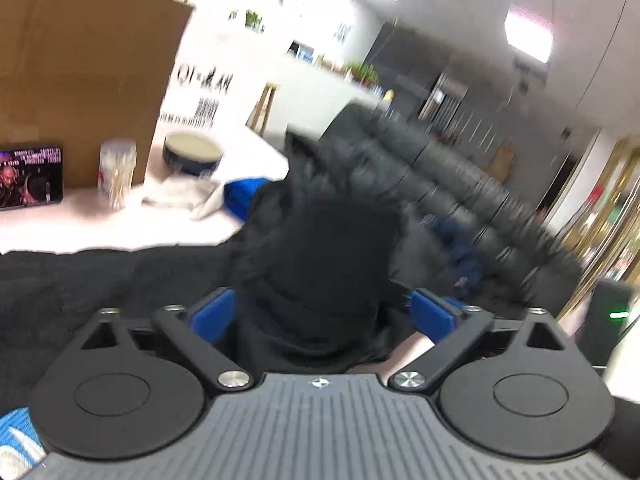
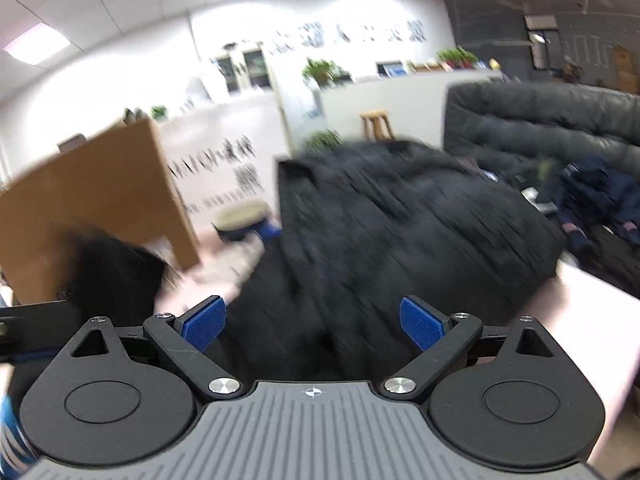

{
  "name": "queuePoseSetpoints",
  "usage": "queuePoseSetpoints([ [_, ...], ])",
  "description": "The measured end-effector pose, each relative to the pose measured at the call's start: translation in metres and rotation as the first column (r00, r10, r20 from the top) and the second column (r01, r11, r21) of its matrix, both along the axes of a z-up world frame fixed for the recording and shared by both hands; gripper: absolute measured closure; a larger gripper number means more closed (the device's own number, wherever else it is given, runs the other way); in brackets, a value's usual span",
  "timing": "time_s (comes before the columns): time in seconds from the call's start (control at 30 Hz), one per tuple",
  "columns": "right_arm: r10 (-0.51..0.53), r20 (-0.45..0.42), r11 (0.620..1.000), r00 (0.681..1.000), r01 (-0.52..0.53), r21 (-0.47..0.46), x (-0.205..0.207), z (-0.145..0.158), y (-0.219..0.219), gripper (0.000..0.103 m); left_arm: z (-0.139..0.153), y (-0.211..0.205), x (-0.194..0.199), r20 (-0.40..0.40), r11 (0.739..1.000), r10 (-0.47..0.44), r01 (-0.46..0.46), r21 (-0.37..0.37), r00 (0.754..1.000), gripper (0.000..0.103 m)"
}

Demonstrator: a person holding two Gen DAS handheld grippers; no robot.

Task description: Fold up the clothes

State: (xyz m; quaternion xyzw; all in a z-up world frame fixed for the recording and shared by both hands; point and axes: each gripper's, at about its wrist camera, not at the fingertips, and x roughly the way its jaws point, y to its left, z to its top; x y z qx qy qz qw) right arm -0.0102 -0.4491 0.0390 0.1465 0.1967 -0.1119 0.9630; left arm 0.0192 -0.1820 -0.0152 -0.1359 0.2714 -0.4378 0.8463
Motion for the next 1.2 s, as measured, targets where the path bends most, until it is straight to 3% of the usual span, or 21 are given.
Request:
queuePoseSetpoints([
  [0.13, 0.003, 0.094, 1.000, 0.996, -0.005, 0.022, 0.008, 0.020, 0.004, 0.009, 0.014, 0.017, -0.015, 0.056, 1.000, -0.004, 0.005, -0.013, 0.998, 0.007],
  [0.27, 0.060, 0.186, 0.998, 0.981, -0.063, 0.009, 0.012, 0.043, 0.014, 0.009, 0.020, 0.060, -0.016, 0.078, 0.980, 0.198, -0.198, -0.010, 0.977, 0.007],
  [0.33, 0.139, 0.209, 0.990, 0.968, -0.141, -0.008, 0.016, 0.050, 0.025, 0.009, 0.014, 0.076, -0.013, 0.069, 0.932, 0.349, -0.354, 0.077, 0.934, 0.007],
  [0.37, 0.188, 0.210, 0.982, 0.959, -0.190, -0.011, 0.018, 0.050, 0.031, 0.011, 0.008, 0.082, -0.010, 0.077, 0.894, 0.421, -0.428, 0.134, 0.904, 0.007],
  [0.47, 0.354, 0.167, 0.932, 0.920, -0.361, 0.016, 0.022, 0.040, 0.049, 0.027, -0.007, 0.092, -0.011, 0.130, 0.815, 0.515, -0.531, 0.234, 0.847, 0.007],
  [0.57, 0.485, 0.096, 0.871, 0.869, -0.490, 0.041, 0.026, 0.023, 0.066, 0.043, -0.017, 0.095, -0.013, 0.140, 0.789, 0.544, -0.561, 0.251, 0.828, 0.007],
  [0.63, 0.484, 0.014, 0.874, 0.875, -0.485, 0.027, 0.032, 0.004, 0.070, 0.046, -0.024, 0.093, -0.013, 0.138, 0.784, 0.550, -0.566, 0.253, 0.824, 0.007],
  [0.7, 0.448, -0.068, 0.894, 0.892, -0.449, 0.001, 0.040, -0.014, 0.066, 0.047, -0.030, 0.085, -0.011, 0.153, 0.786, 0.526, -0.547, 0.288, 0.837, 0.007],
  [0.8, 0.402, -0.214, 0.907, 0.890, -0.419, -0.042, 0.052, -0.045, 0.058, 0.046, -0.037, 0.068, -0.011, 0.175, 0.801, 0.434, -0.468, 0.375, 0.884, 0.007],
  [0.9, 0.407, -0.260, 0.906, 0.876, -0.423, -0.009, 0.055, -0.066, 0.051, 0.036, -0.058, 0.051, 0.000, 0.177, 0.749, 0.362, -0.399, 0.529, 0.915, 0.007],
  [1.0, 0.418, -0.294, 0.899, 0.860, -0.439, -0.005, 0.056, -0.073, 0.050, 0.027, -0.073, 0.044, 0.011, 0.138, 0.717, 0.361, -0.369, 0.591, 0.922, 0.002],
  [1.2, 0.463, -0.325, 0.868, 0.825, -0.496, -0.023, 0.071, -0.082, 0.054, 0.021, -0.094, 0.046, 0.035, 0.037, 0.727, 0.403, -0.345, 0.593, 0.915, 0.000],
])
